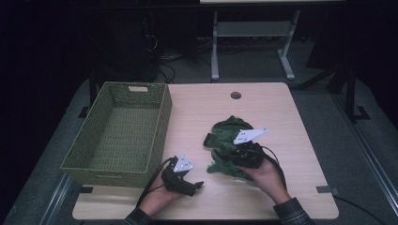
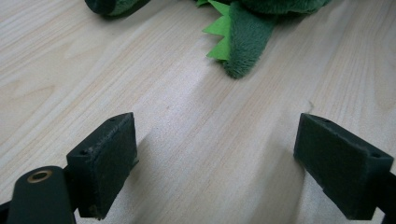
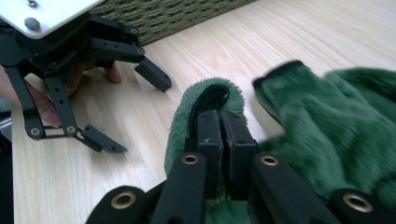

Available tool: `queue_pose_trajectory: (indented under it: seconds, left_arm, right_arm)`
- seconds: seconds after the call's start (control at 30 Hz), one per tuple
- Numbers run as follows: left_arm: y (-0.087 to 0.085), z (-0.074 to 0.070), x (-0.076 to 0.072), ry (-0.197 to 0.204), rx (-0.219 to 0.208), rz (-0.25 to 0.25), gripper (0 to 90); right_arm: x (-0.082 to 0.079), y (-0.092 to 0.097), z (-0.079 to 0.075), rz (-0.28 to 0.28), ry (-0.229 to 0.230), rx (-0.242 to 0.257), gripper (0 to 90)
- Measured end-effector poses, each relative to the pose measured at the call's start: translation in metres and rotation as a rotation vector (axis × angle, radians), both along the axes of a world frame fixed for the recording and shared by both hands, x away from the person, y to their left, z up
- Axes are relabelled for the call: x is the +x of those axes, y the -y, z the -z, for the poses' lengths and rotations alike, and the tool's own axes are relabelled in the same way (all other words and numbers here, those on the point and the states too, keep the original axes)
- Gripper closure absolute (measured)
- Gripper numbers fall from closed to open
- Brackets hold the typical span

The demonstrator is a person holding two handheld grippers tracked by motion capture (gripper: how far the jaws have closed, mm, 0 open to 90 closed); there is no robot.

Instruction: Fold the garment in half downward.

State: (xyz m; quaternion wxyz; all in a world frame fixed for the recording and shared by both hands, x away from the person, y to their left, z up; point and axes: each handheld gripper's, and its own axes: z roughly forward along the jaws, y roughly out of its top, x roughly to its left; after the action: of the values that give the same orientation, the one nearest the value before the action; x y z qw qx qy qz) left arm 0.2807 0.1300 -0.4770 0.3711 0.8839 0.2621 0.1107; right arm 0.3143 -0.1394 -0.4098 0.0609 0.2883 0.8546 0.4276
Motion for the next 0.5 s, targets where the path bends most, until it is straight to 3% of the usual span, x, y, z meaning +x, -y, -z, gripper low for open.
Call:
queue_pose_trajectory:
  seconds: [0.3, 0.5]
  left_arm:
    - [0.000, 0.000, 0.000, 0.002, -0.001, -0.001, 12.5]
    - [0.000, 0.000, 0.000, -0.002, -0.001, -0.001, 12.5]
  right_arm:
    - [-0.001, 0.033, 0.008, 0.069, -0.036, -0.002, 85.8]
    - [0.000, 0.052, 0.016, 0.124, -0.067, -0.033, 81.2]
